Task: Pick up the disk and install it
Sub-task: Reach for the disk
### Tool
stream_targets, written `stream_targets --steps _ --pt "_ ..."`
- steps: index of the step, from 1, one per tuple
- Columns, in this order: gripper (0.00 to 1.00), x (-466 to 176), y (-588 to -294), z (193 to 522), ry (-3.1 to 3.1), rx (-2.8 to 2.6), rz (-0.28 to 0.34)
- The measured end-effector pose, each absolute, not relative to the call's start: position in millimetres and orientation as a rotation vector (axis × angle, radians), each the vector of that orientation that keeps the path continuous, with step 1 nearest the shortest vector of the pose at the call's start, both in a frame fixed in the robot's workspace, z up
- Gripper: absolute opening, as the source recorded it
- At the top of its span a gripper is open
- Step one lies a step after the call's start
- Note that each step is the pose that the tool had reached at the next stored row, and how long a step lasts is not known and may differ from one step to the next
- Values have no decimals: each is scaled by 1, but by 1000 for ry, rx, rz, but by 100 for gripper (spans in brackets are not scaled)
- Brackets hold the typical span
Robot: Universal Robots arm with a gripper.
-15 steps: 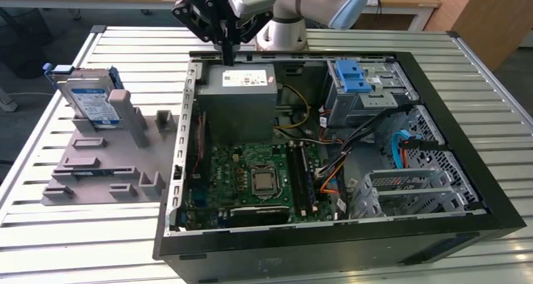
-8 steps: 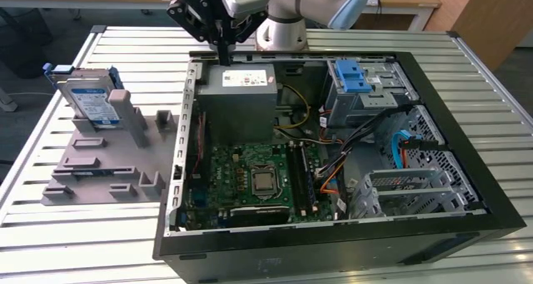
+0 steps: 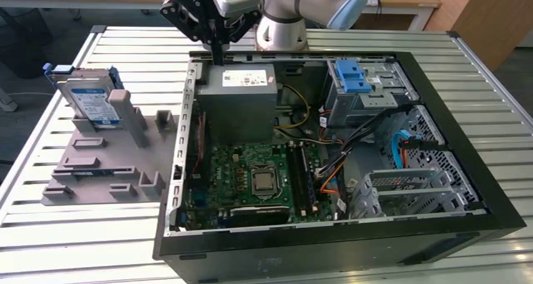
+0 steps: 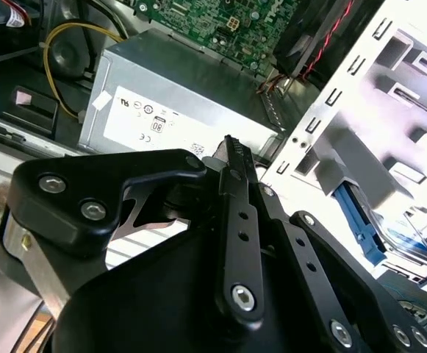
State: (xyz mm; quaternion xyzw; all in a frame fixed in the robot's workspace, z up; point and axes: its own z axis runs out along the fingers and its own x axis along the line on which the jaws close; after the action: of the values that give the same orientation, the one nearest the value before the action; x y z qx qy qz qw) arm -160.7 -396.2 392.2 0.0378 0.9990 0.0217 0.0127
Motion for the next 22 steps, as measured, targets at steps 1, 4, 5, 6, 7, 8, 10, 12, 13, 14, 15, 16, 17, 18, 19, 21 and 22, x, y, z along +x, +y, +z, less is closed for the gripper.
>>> stream_targets --steps 1,4,5,6,7,8,10,12,13,14,15,16,17,18,19,21,22 --pt "11 -161 -396 392 3113 118 68" --pt "11 -161 -396 392 3113 118 68" --pt "11 -161 -396 392 3113 118 68" --pt "11 -161 -396 392 3113 118 68" --pt "11 -162 -396 392 3113 118 68" --pt "11 -162 -396 392 3113 118 68" --pt "11 -163 -396 392 3113 118 68" --pt "11 -164 -395 392 3113 118 67" --pt "11 -164 -395 392 3113 118 67" --pt "11 -165 -394 392 3113 118 67" --pt "11 -165 -394 392 3113 118 66" --pt "11 -166 -393 392 3113 118 65" --pt "11 -166 -393 392 3113 118 64" --pt "11 -167 -393 392 3113 118 64" --pt "11 -167 -392 392 3113 118 63" --pt "11 -168 -392 392 3113 118 63" --pt "11 -169 -392 392 3113 118 63"
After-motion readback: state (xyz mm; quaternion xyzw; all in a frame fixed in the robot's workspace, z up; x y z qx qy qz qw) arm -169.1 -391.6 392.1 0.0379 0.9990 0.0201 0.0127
